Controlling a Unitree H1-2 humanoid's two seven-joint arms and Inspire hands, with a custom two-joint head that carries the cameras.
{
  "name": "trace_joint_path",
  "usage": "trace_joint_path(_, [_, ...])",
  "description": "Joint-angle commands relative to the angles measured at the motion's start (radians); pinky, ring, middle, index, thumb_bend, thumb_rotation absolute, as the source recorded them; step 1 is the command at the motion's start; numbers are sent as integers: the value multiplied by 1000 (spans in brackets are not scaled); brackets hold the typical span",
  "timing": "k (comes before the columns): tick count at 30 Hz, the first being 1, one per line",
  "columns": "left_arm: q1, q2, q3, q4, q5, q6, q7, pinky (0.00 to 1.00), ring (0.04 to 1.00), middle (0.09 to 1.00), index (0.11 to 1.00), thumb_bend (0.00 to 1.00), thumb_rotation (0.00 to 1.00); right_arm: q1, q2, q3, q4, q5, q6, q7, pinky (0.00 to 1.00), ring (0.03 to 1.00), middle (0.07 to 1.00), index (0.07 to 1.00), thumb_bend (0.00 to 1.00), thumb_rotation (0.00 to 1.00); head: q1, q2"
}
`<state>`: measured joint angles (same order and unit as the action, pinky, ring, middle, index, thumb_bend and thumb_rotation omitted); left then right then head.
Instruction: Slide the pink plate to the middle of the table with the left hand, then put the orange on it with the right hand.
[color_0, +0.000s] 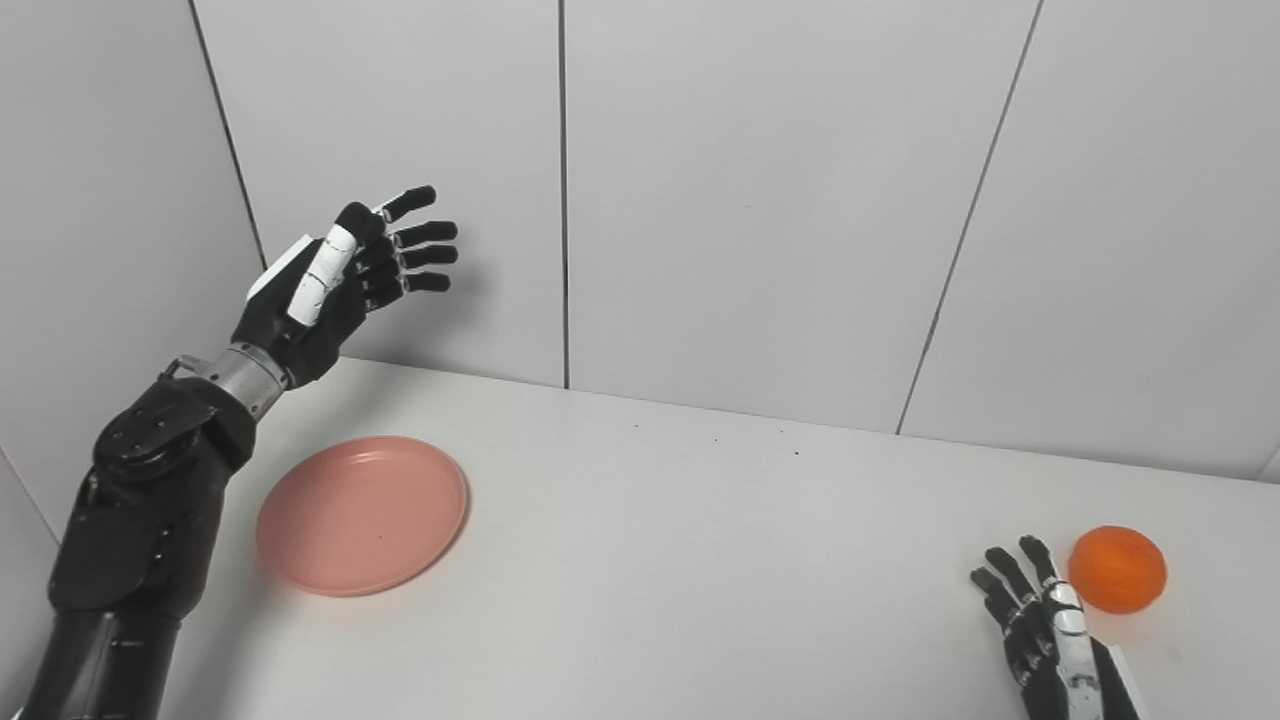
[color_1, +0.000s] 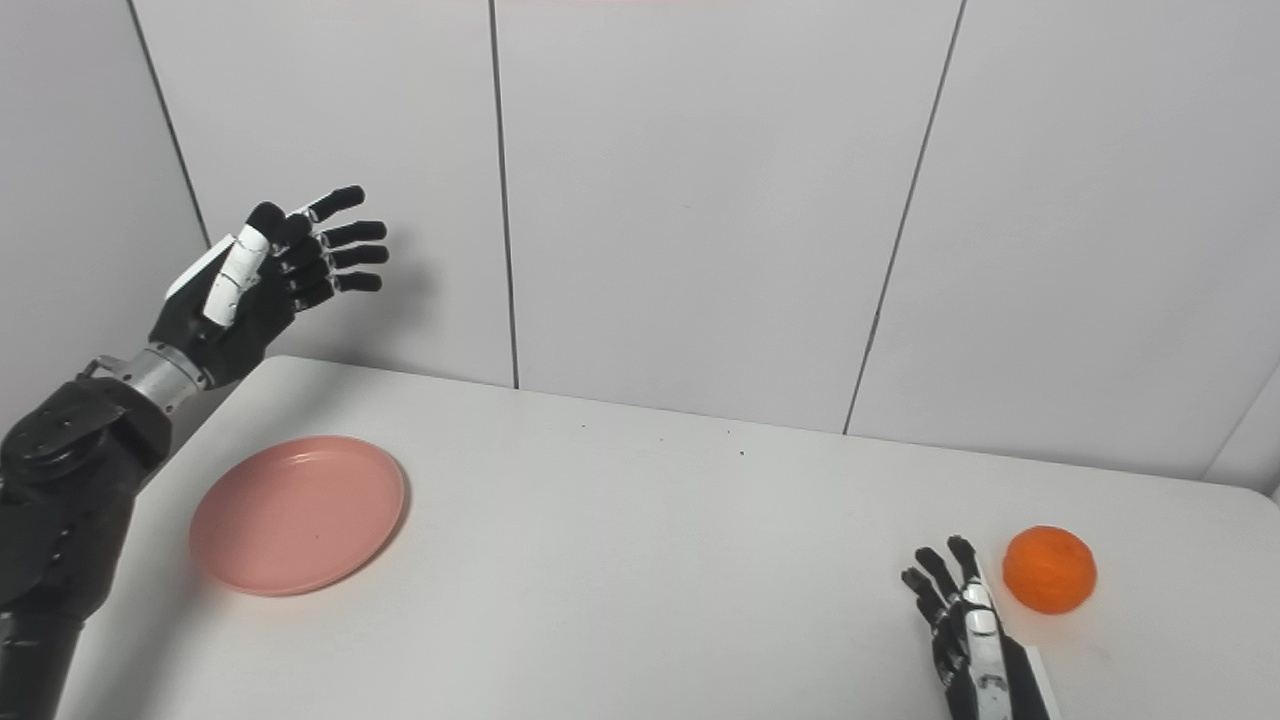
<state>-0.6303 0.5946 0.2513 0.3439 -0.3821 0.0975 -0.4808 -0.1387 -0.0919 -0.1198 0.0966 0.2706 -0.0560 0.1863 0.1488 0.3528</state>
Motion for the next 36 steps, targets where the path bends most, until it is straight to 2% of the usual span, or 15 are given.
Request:
trace_joint_path(1, [-80,56,20,51,-2,-82,-25,888,877,847,931,891,869,25,0,-2,42,15,-46,20,1000,896,915,977,699,943,0,2])
trace_joint_path(5, [-108,80,27,208,-3,-153,-53,848,859,858,930,891,854,25,-3,0,41,19,-41,22,1000,896,914,978,692,950,-1,3])
trace_joint_path(8, [-116,87,29,268,2,-174,-47,832,866,869,932,902,844,25,-4,0,41,21,-38,22,1000,894,912,977,690,952,-3,5])
trace_joint_path(10, [-114,87,37,299,2,-174,-30,863,889,875,937,900,841,25,-5,0,43,20,-41,23,1000,890,911,978,689,952,-3,5])
trace_joint_path(16, [-88,75,59,351,5,-192,1,936,921,876,950,855,853,25,-12,0,46,23,-45,29,1000,887,911,987,669,970,-1,5])
trace_joint_path(18, [-80,72,61,357,9,-200,6,932,924,880,948,836,867,25,-14,-1,45,24,-45,28,1000,886,912,989,662,973,0,6])
trace_joint_path(21, [-62,60,64,369,7,-174,20,921,922,882,971,840,879,25,-19,-2,45,27,-39,36,1000,891,918,993,669,975,1,9])
trace_joint_path(24, [-46,48,64,371,4,-160,26,986,943,907,996,818,891,23,-24,-5,49,30,-39,42,1000,890,923,999,675,973,7,10])
trace_joint_path(25, [-41,43,60,375,10,-167,27,993,947,911,998,819,891,22,-27,-8,53,35,-42,46,1000,889,923,1000,675,972,29,7])
trace_joint_path(32, [-48,28,53,471,17,-204,20,1000,921,876,999,922,815,2,-44,-16,92,63,-44,77,1000,904,945,1000,692,998,65,5])
trace_joint_path(34, [-44,29,51,486,25,-205,29,930,897,875,988,899,851,0,-42,-20,95,66,-44,77,1000,903,944,1000,705,992,64,7])
trace_joint_path(36, [-41,29,54,492,22,-199,31,981,914,902,994,858,859,1,-40,-24,92,70,-41,78,1000,895,937,1000,715,983,67,13])
